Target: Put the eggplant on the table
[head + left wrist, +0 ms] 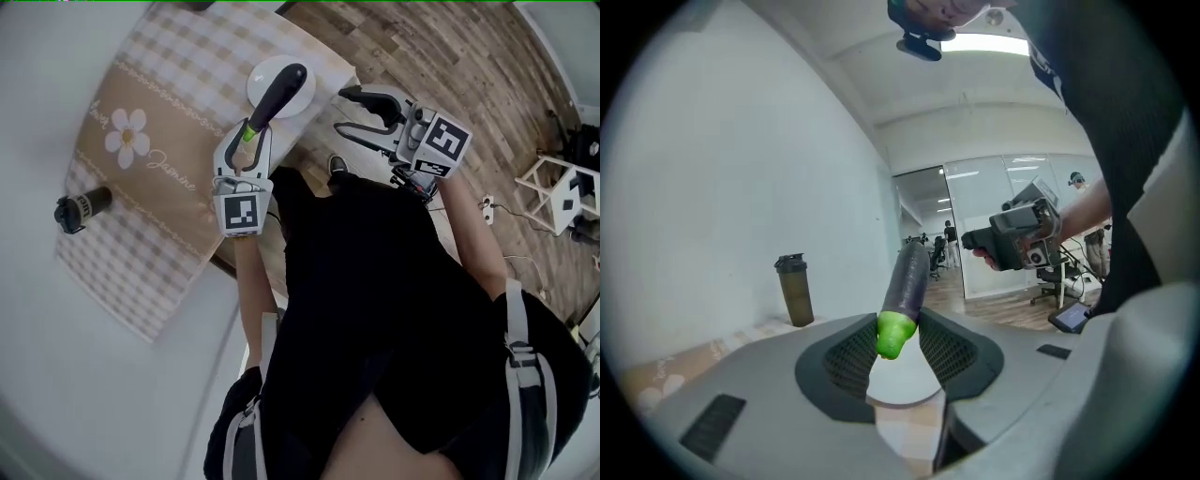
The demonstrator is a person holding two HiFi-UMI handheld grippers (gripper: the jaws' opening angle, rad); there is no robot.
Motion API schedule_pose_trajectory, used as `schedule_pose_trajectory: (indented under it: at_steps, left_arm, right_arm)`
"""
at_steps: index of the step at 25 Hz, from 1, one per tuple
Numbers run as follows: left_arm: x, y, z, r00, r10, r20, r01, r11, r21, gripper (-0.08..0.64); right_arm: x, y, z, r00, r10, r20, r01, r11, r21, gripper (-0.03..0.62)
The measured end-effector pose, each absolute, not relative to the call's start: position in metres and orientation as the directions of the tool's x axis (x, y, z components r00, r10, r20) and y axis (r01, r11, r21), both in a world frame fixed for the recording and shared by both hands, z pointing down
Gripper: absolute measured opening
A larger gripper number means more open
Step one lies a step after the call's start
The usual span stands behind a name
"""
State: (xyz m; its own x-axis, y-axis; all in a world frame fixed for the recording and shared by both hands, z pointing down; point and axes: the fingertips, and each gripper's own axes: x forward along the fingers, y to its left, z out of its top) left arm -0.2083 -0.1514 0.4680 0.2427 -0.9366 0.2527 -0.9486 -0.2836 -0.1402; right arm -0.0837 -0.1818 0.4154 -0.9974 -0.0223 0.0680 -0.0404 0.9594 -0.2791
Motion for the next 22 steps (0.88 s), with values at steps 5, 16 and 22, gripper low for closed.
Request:
schedule_pose_trajectory:
  at_steps: [5,16,22]
  left_arm:
    - [-0.215,-0.163,0.482,0.201,-0.944,0.261,-0.963,-0.239,-0.127,0.146]
    - [-0.220,-0.178,0.519,0.103,-0.910,0.401,-0.980,-0.162,-0.117,0.146]
    - [-0.218,-0.181,0.538,0.105,-0.881,0.461,-0.982,-0.166,-0.094,0.144]
  right_arm:
    - [-0.076,-0.185,0.420,-0.996,-0.048,0.081,-0.069,0.959,-0.276,0.235]
    - [-0.065,-0.187,0.432,-0.991,-0.071,0.110,-0.100,0.952,-0.291,0.235]
    - [-0.061,-0.185,0.438,-0.990,-0.077,0.121,-0.110,0.948,-0.298,0.233]
